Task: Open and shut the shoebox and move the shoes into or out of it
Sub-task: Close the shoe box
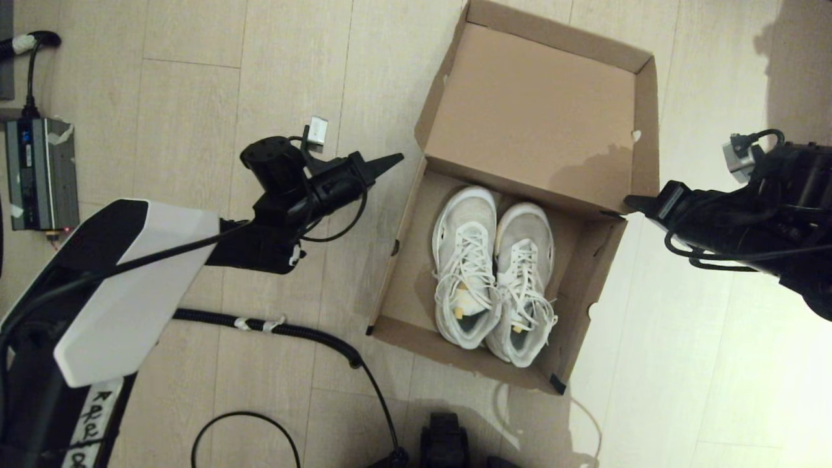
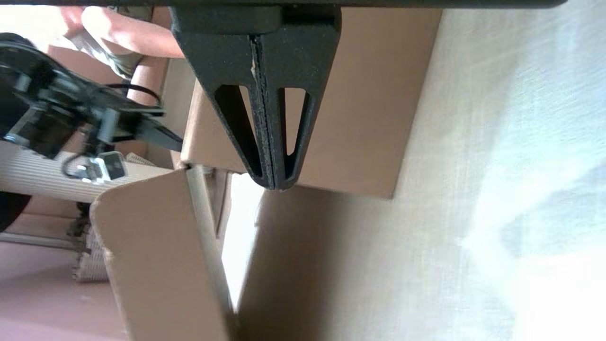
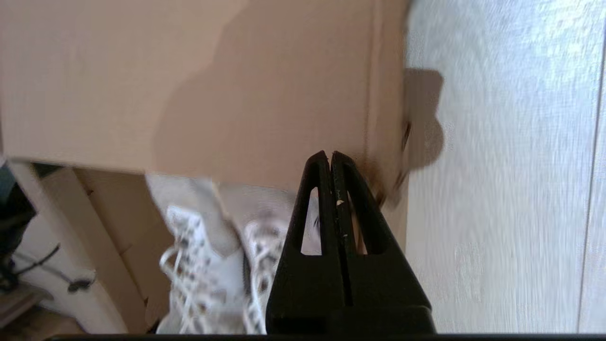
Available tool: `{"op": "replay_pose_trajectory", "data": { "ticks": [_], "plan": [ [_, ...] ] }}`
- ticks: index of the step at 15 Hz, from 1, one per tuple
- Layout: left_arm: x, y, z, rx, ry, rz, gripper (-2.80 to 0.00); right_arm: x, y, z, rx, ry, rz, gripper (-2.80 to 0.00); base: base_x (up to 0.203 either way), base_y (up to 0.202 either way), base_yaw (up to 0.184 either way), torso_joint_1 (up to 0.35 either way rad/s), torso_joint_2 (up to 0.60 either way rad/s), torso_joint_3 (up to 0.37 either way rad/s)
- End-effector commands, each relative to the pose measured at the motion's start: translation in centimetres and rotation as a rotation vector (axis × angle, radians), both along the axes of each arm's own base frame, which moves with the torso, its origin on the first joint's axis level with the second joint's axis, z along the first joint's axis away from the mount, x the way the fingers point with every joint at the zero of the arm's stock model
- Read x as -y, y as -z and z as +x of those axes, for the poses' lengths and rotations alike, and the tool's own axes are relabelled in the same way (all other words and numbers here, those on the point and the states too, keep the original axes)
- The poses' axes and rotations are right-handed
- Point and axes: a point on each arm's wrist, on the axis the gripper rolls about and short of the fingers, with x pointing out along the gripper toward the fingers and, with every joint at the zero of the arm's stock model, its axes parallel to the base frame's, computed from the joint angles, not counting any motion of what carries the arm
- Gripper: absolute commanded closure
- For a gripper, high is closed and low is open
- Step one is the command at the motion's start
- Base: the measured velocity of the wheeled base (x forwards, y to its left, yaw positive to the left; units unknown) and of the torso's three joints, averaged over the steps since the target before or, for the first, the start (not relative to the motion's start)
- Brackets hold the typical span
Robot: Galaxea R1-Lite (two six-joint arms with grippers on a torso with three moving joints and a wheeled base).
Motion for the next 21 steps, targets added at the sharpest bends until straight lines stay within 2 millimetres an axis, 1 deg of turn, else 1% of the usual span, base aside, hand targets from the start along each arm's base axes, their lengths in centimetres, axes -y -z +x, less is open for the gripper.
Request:
{"op": "replay_pose_trajectory", "data": {
  "ticks": [1,3,5,7,9,11,13,16,21],
  "plan": [
    [-1.1,-0.8,-0.4,0.006,-0.016,-0.003,0.0,0.1,-1.2,-1.6,0.001,-0.001,-0.01,0.0,0.0,0.0,0.0,0.0,0.0,0.0],
    [-2.2,-1.3,-1.0,-0.003,-0.034,0.0,0.0,0.5,-1.1,-2.9,-0.03,0.044,-0.093,0.0,0.0,0.0,0.0,0.0,0.0,0.0],
    [-3.3,-2.0,-1.7,-0.008,-0.053,0.002,0.0,0.6,-0.6,-3.0,-0.049,0.101,-0.138,0.0,0.0,0.0,0.0,0.0,0.0,0.0],
    [-4.5,-2.7,-2.6,-0.011,-0.074,0.003,0.0,0.6,0.4,-2.8,-0.092,0.13,-0.181,0.0,0.0,0.0,0.0,0.0,0.0,0.0],
    [-5.2,-3.2,-3.4,-0.003,-0.085,0.001,0.0,0.5,0.9,-2.0,-0.105,0.127,-0.184,0.0,0.0,0.0,0.0,0.0,0.0,0.0],
    [-5.9,-3.3,-4.0,-0.006,-0.097,0.002,0.0,0.0,0.7,-1.8,-0.099,0.108,-0.184,0.0,0.0,0.0,0.0,0.0,0.0,0.0],
    [-6.1,-3.0,-4.0,-0.013,-0.101,0.004,0.0,-0.3,1.1,-1.3,-0.108,0.096,-0.186,0.0,0.0,0.0,0.0,0.0,0.0,0.0],
    [-6.5,-2.5,-4.0,-0.018,-0.111,0.005,0.0,-0.8,1.1,0.2,-0.104,0.087,-0.187,0.0,0.0,0.0,0.0,0.0,0.0,0.0],
    [-7.0,-2.3,-3.9,-0.024,-0.124,0.006,0.0,-1.0,0.5,2.5,-0.067,0.092,-0.188,0.0,0.0,0.0,0.0,0.0,0.0,0.0]
  ]
}}
